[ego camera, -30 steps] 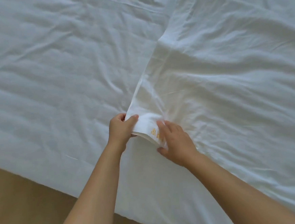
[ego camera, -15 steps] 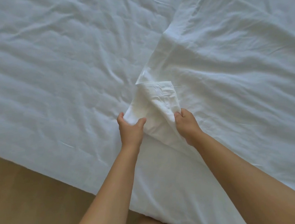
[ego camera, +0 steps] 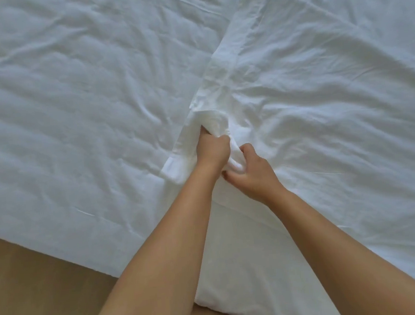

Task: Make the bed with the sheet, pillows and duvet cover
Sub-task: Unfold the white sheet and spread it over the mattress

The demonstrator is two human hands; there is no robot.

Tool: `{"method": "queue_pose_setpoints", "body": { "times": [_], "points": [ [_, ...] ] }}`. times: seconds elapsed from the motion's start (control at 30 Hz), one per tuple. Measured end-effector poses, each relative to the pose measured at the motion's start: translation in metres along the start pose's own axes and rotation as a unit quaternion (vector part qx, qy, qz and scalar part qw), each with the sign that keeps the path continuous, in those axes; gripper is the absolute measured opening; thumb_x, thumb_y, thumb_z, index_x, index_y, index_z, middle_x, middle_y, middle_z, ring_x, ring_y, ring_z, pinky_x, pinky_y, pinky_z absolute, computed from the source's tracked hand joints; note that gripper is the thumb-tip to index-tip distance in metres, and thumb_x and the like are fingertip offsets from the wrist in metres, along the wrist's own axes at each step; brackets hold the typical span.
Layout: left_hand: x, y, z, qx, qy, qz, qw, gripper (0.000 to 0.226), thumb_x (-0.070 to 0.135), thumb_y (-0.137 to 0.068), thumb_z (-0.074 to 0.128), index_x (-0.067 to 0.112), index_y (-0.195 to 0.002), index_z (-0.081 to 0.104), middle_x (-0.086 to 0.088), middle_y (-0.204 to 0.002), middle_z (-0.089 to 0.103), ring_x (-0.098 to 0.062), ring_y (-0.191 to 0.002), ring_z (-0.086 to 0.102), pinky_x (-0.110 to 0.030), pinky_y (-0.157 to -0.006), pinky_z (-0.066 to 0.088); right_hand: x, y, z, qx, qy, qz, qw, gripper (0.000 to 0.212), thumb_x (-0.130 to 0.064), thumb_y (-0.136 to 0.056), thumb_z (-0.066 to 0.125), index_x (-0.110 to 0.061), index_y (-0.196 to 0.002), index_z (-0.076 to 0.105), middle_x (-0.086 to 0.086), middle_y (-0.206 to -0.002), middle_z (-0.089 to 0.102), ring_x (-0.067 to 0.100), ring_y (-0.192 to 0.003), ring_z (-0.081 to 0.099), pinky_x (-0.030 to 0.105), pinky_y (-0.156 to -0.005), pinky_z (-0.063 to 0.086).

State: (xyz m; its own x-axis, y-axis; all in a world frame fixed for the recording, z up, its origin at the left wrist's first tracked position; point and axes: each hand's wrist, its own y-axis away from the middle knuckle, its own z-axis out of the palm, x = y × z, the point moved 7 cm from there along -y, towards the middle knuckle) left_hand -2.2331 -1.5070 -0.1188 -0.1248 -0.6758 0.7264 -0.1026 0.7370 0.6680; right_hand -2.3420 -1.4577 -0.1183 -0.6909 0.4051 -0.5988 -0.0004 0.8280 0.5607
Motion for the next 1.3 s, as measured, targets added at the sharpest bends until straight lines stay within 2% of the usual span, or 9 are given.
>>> {"method": "queue_pose_setpoints", "body": {
  "times": [0.13,0.2,0.4,0.6,0.8,0.93,1.03,1.17,1.3],
  "points": [
    [0.025,0.018,0.032,-0.121,-0.399,0.196,0.887,0.062,0.004,-0.087,0.04,0.031,-0.142,0.037,-0.006,-0.111,0.059,-0.025,-0.096,0.057,-0.034,-0.078,0.049,0.003,0.004,-0.029,0.086,0.007,-0.023,0.996,0.079,-0.035,-0.068,0.073,-0.022,-0.132,0.029,-0.006,-0.107,0.043,0.018,-0.097,0.05,0.035,-0.073,0.048],
    [0.032,0.033,0.043,-0.153,-0.441,0.255,0.847,0.06,0.006,-0.087,0.044,0.033,-0.14,0.04,-0.004,-0.118,0.054,-0.023,-0.1,0.055,-0.032,-0.077,0.046,0.006,0.008,-0.043,0.108,-0.056,-0.049,0.991,0.079,-0.028,-0.065,0.077,-0.019,-0.132,0.036,-0.001,-0.115,0.045,0.021,-0.109,0.048,0.037,-0.083,0.049],
    [0.042,0.062,0.04,-0.194,-0.18,0.183,0.947,0.019,0.021,-0.083,0.057,0.032,-0.097,0.064,0.014,-0.089,0.067,-0.009,-0.086,0.064,-0.026,-0.071,0.052,0.012,0.04,-0.066,0.149,-0.035,-0.084,0.985,0.059,-0.004,-0.083,0.045,-0.025,-0.137,0.039,-0.012,-0.084,0.058,0.017,-0.068,0.056,0.028,-0.061,0.041],
    [0.038,0.051,0.037,-0.227,0.092,-0.062,0.967,0.06,0.06,-0.076,0.061,0.028,-0.127,0.056,-0.001,-0.118,0.066,-0.022,-0.104,0.066,-0.041,-0.088,0.052,0.0,0.062,-0.089,0.079,0.123,-0.183,0.972,0.04,0.004,-0.076,0.041,-0.012,-0.106,0.062,0.003,-0.089,0.067,0.032,-0.084,0.059,0.041,-0.073,0.049],
    [0.024,0.065,0.068,-0.119,-0.067,-0.068,0.988,0.041,-0.002,-0.084,0.051,0.006,-0.124,0.051,-0.001,-0.084,0.058,-0.015,-0.068,0.056,-0.017,-0.049,0.044,0.047,0.095,-0.097,0.074,0.018,-0.128,0.989,0.046,0.001,-0.08,0.046,-0.016,-0.119,0.06,-0.001,-0.095,0.067,0.021,-0.083,0.06,0.028,-0.069,0.043],
    [0.002,0.083,0.064,-0.08,0.05,-0.079,0.992,0.041,0.005,-0.085,0.048,0.016,-0.124,0.049,-0.006,-0.105,0.06,-0.025,-0.084,0.06,-0.028,-0.065,0.05,0.1,0.115,-0.106,0.169,-0.086,-0.021,0.982,0.004,-0.011,-0.088,0.053,-0.013,-0.087,0.055,-0.005,-0.067,0.053,0.016,-0.063,0.047,0.027,-0.055,0.034],
    [-0.025,0.105,0.059,-0.064,-0.056,-0.11,0.99,0.036,0.028,-0.086,0.063,0.027,-0.117,0.044,0.007,-0.102,0.055,-0.018,-0.089,0.061,-0.033,-0.064,0.057,0.11,0.122,-0.095,0.156,-0.094,-0.007,0.983,0.023,-0.015,-0.092,0.047,-0.018,-0.07,0.042,-0.004,-0.054,0.039,0.013,-0.05,0.035,0.029,-0.05,0.027],
    [-0.059,0.136,0.062,-0.149,-0.077,-0.201,0.965,0.02,0.007,-0.082,0.068,0.007,-0.101,0.064,-0.01,-0.096,0.068,-0.022,-0.074,0.069,-0.029,-0.055,0.056,0.078,0.132,-0.08,0.116,0.025,-0.088,0.989,0.017,-0.012,-0.086,0.053,-0.016,-0.101,0.06,0.004,-0.076,0.063,0.027,-0.068,0.055,0.034,-0.059,0.039],
    [-0.067,0.138,0.042,-0.14,-0.105,-0.119,0.977,0.033,-0.01,-0.08,0.058,0.012,-0.104,0.061,-0.01,-0.095,0.068,-0.023,-0.08,0.064,-0.03,-0.065,0.051,0.091,0.153,-0.063,0.117,0.104,-0.106,0.982,0.04,-0.004,-0.076,0.062,-0.013,-0.115,0.06,0.008,-0.097,0.063,0.031,-0.085,0.057,0.033,-0.065,0.04]
  ]
}}
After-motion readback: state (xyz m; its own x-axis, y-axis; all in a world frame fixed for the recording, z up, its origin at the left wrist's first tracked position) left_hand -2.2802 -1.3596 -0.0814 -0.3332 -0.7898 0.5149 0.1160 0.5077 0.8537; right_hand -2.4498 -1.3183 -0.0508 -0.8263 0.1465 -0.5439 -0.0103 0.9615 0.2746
